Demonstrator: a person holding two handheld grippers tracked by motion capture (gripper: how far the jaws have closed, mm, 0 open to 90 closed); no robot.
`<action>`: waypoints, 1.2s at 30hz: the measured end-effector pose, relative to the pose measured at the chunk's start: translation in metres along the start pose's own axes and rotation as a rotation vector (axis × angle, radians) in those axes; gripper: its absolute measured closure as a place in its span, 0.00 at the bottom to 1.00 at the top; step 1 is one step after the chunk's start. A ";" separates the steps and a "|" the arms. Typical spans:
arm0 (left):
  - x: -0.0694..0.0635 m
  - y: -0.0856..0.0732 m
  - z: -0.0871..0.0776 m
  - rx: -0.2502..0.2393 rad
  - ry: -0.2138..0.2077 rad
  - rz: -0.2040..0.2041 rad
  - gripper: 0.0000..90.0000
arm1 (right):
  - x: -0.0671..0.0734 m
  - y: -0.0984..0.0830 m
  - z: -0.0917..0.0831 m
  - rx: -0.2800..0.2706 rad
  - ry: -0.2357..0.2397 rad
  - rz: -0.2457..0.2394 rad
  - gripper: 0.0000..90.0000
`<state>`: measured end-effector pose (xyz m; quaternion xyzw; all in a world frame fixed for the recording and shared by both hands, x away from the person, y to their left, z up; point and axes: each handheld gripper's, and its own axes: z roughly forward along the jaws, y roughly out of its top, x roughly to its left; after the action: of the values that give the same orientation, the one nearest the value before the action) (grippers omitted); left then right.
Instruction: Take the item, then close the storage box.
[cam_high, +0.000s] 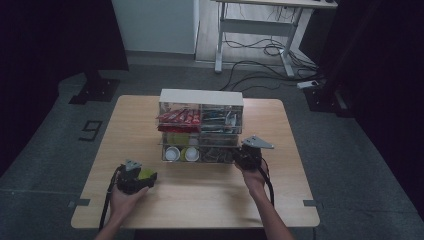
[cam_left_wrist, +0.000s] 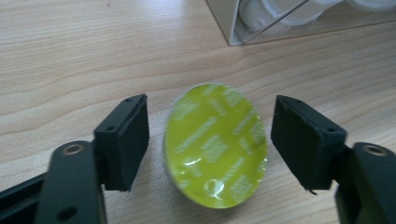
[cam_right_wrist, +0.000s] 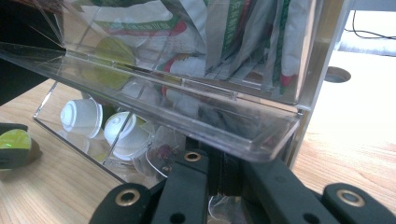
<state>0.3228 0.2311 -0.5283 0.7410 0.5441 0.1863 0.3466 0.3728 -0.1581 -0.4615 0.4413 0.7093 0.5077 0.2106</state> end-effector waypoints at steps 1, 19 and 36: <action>0.000 0.000 -0.002 -0.002 -0.002 0.003 0.30 | 0.000 0.000 0.000 0.000 0.000 0.000 0.99; -0.003 -0.009 -0.031 -0.081 -0.029 -0.006 0.27 | 0.000 -0.008 -0.007 0.002 0.000 -0.011 0.99; -0.002 -0.022 -0.030 -0.064 -0.063 -0.040 0.28 | 0.003 -0.020 -0.009 0.019 0.009 -0.019 0.98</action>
<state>0.2876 0.2426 -0.5229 0.7239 0.5414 0.1733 0.3909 0.3562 -0.1622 -0.4758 0.4341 0.7192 0.5010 0.2082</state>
